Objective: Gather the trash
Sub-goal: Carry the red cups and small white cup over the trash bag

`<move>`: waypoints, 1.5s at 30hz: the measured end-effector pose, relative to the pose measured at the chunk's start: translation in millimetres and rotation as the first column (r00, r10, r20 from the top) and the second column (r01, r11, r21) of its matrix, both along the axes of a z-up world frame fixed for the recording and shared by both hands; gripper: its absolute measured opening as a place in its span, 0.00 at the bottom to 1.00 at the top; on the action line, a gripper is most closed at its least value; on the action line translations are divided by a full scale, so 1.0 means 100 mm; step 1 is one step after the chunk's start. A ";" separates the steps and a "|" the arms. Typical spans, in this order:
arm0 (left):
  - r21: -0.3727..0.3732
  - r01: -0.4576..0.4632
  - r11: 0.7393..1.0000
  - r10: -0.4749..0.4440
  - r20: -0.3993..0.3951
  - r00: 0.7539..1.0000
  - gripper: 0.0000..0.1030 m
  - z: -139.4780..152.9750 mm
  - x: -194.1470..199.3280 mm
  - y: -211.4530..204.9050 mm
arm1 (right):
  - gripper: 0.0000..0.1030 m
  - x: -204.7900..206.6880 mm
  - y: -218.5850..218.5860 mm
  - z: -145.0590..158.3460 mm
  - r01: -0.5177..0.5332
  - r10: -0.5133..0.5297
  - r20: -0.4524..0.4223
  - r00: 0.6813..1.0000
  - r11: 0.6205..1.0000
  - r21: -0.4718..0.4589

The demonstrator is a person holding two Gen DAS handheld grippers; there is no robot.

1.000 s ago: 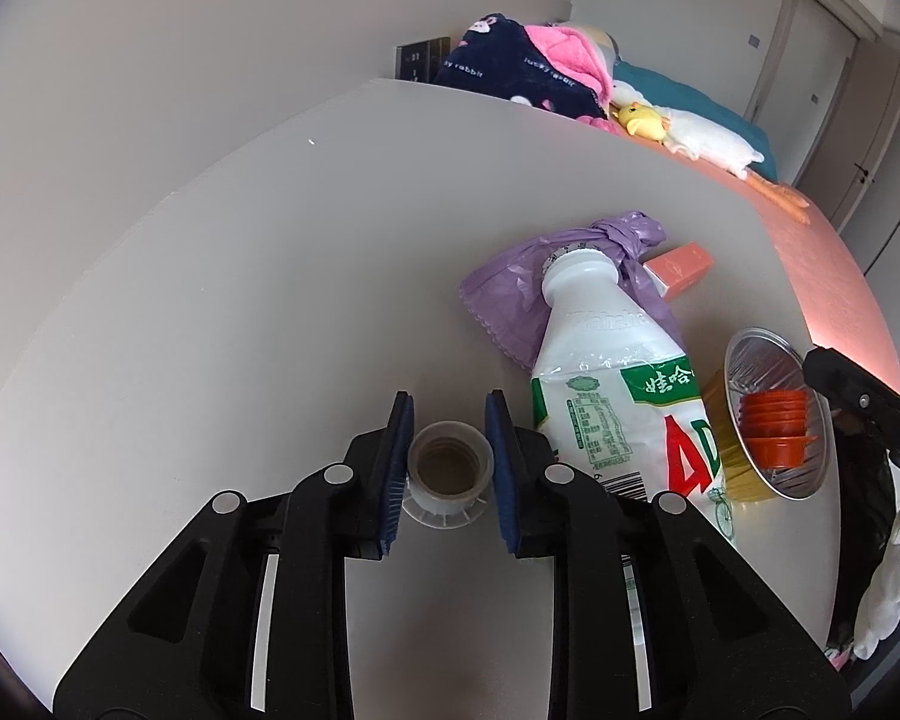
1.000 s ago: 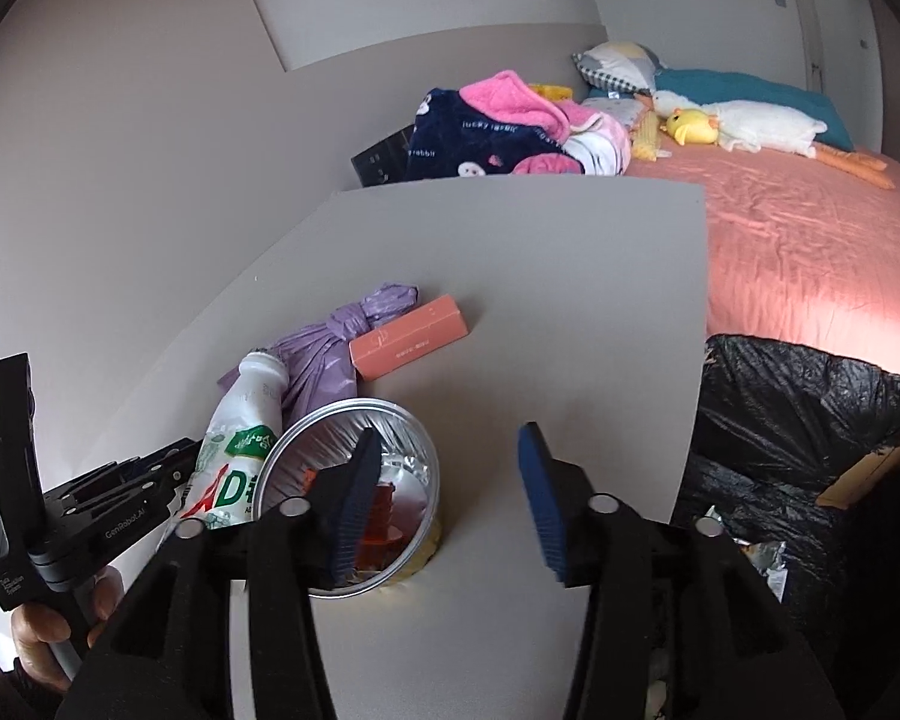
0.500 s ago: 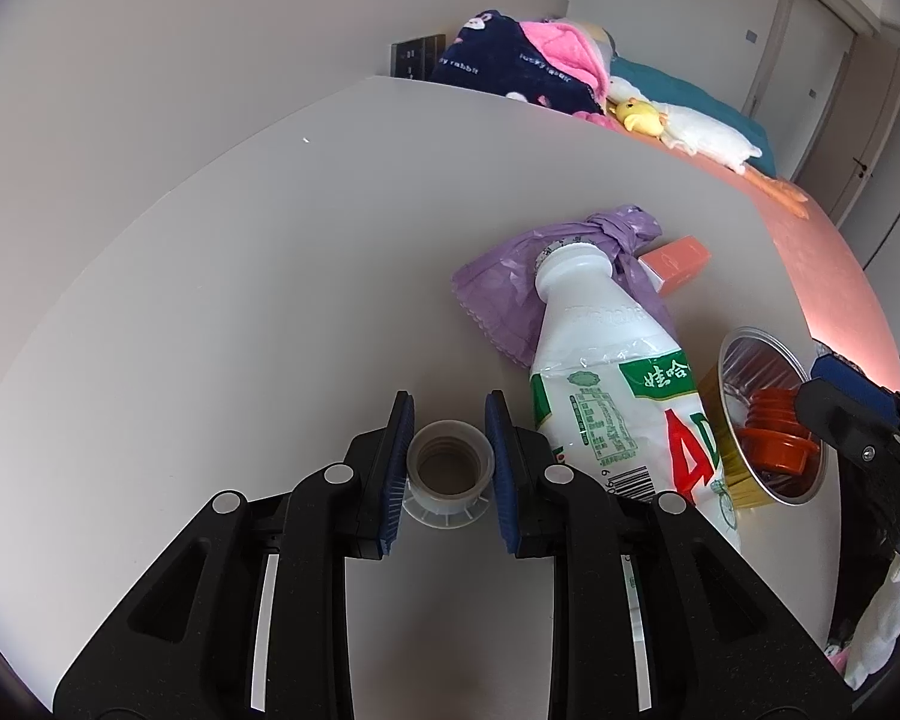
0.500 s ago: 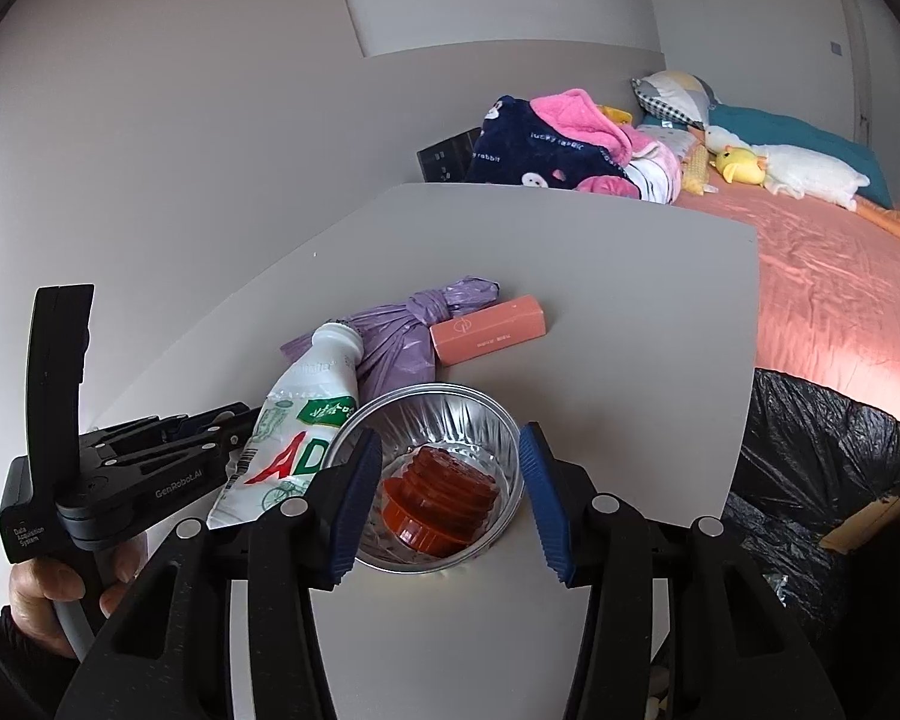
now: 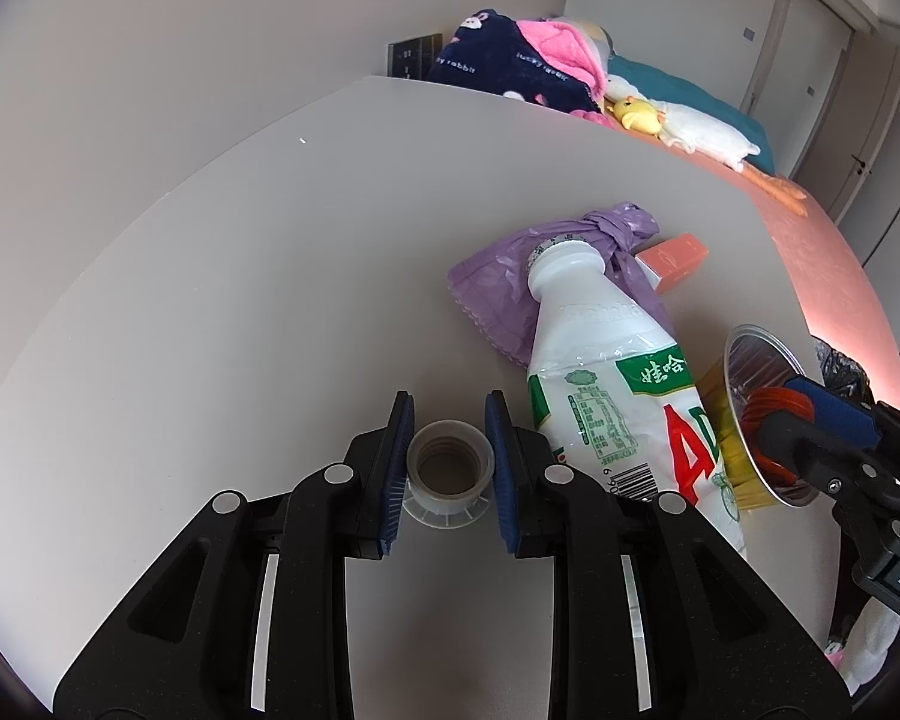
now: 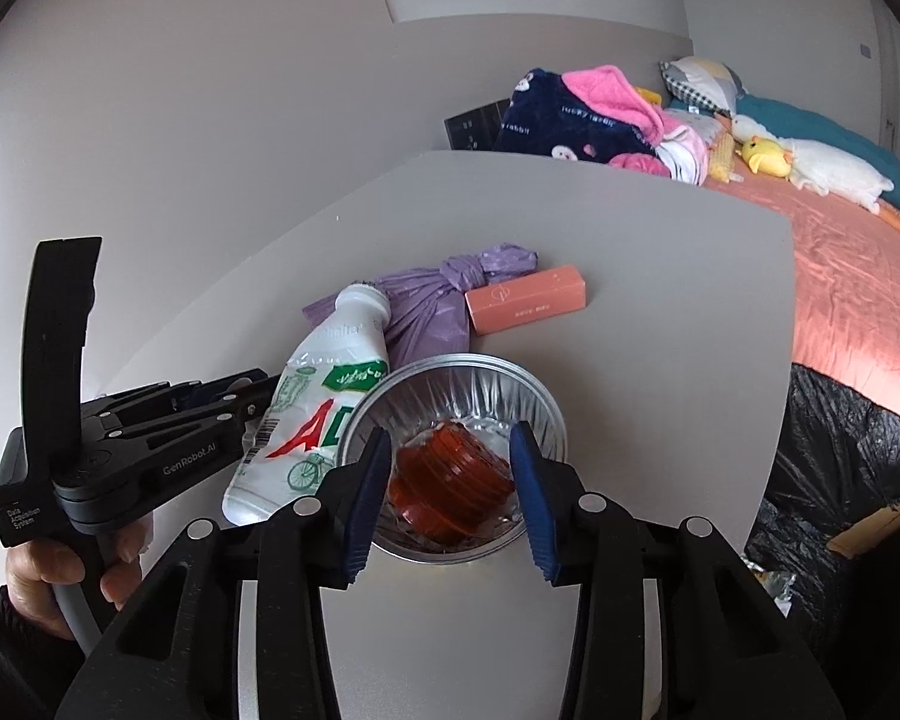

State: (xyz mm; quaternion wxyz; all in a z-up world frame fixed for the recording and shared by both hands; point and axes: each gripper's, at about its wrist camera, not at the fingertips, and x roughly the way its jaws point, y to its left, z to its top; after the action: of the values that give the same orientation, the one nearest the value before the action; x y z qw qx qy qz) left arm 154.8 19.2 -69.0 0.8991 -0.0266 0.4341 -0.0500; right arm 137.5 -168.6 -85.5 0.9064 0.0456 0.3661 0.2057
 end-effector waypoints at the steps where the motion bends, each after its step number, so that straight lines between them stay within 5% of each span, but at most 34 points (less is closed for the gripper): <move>1: -0.003 -0.001 1.000 0.001 0.001 1.000 0.23 0.00 0.00 0.00 | 0.39 0.02 0.02 0.00 -0.006 0.006 -0.011 1.000 1.000 -0.003; 3: -0.007 -0.004 1.000 0.004 0.006 1.000 0.23 0.01 -0.02 0.00 | 0.31 0.02 0.01 0.02 -0.015 0.015 -0.023 1.000 1.000 0.025; 18: -0.046 0.000 0.999 0.005 0.109 0.994 0.23 0.38 -0.19 -0.02 | 0.30 -0.17 -0.31 0.34 0.027 -0.035 0.069 0.997 0.993 0.112; 45: -0.050 0.219 0.975 -0.210 0.144 0.967 0.23 0.70 -0.30 -1.23 | 0.30 -0.61 -1.32 0.53 0.180 -0.199 0.122 0.972 0.972 0.154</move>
State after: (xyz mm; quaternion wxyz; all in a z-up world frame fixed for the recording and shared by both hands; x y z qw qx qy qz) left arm 125.0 -103.5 1.2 0.9150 -0.0057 0.3692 -0.1628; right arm 76.7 -300.2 -32.7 0.9393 0.1307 0.2815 0.1461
